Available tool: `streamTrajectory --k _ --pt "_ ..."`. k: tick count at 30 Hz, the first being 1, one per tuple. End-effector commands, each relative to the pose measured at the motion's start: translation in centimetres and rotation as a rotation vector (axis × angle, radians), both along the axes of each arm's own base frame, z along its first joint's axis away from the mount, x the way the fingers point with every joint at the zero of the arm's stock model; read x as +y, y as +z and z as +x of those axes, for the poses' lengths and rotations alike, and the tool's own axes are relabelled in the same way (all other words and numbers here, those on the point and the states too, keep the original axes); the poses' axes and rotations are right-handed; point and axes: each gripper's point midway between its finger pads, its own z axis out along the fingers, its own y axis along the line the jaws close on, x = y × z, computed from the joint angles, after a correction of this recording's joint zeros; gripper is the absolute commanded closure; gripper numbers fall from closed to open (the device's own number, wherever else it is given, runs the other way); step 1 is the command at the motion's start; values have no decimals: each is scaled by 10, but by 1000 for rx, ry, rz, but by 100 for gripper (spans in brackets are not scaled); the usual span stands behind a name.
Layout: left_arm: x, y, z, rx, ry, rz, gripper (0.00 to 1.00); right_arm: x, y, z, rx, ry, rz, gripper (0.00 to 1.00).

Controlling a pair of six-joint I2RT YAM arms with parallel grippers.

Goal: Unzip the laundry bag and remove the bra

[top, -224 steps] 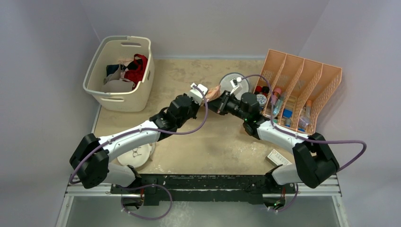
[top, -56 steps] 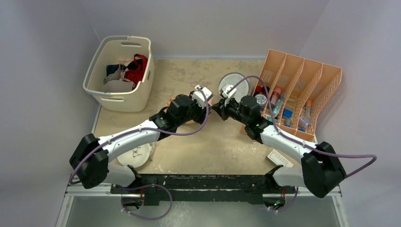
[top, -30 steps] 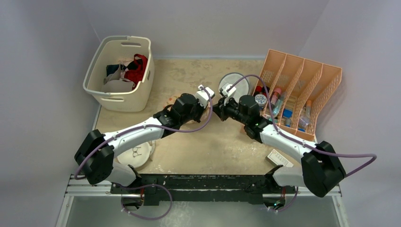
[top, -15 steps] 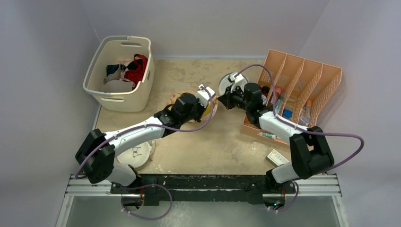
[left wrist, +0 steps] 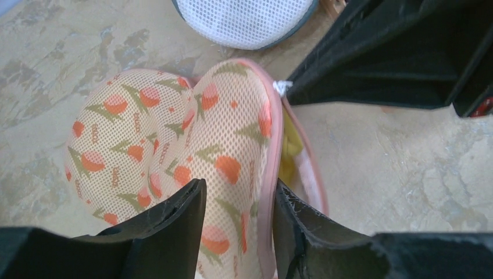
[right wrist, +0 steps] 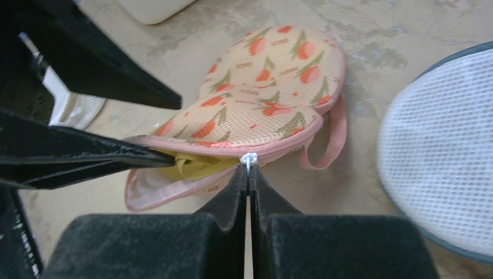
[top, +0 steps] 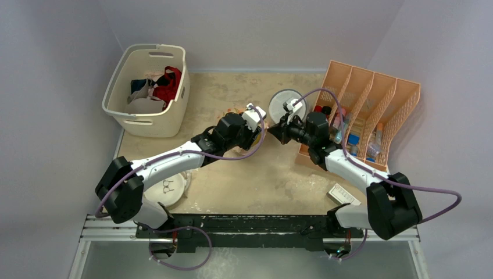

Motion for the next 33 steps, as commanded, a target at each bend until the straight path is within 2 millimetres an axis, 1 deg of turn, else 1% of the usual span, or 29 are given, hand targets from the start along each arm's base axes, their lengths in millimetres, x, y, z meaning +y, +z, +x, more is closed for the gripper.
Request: streamTrajectory --k 1,3,6,9,12,16,20,21,23,25,28,33 --pt "-12 43 -3 -69 -53 -116 56 17 25 -17 -47 57 89 100" --pt "-15 47 -7 -68 -82 -132 55 22 26 -23 -46 60 107 100" --pt "-21 52 -17 -65 -134 -167 50 36 27 -29 -37 73 118 100" --pt "-25 56 -22 -66 -165 -197 50 46 27 -34 -30 82 132 100" --pt "-23 48 -21 -57 -154 -175 49 48 28 -34 -12 76 154 100" --pt "-22 36 -18 -38 -152 -118 52 47 29 -33 -12 65 164 100" --pt "-18 30 -15 -33 -140 -66 52 49 24 -33 6 72 160 100" --pt "-14 28 -14 -37 -129 -44 54 49 22 -32 10 70 157 100" --pt "-5 26 -11 -56 -89 6 62 50 22 -31 11 71 154 100" --pt "1 31 -9 -82 -62 16 67 51 24 -29 3 72 154 100" --pt "5 40 -8 -103 -24 -19 70 55 22 -27 17 83 146 100" --pt "7 31 -7 -47 1 16 77 59 22 -30 13 109 170 100"
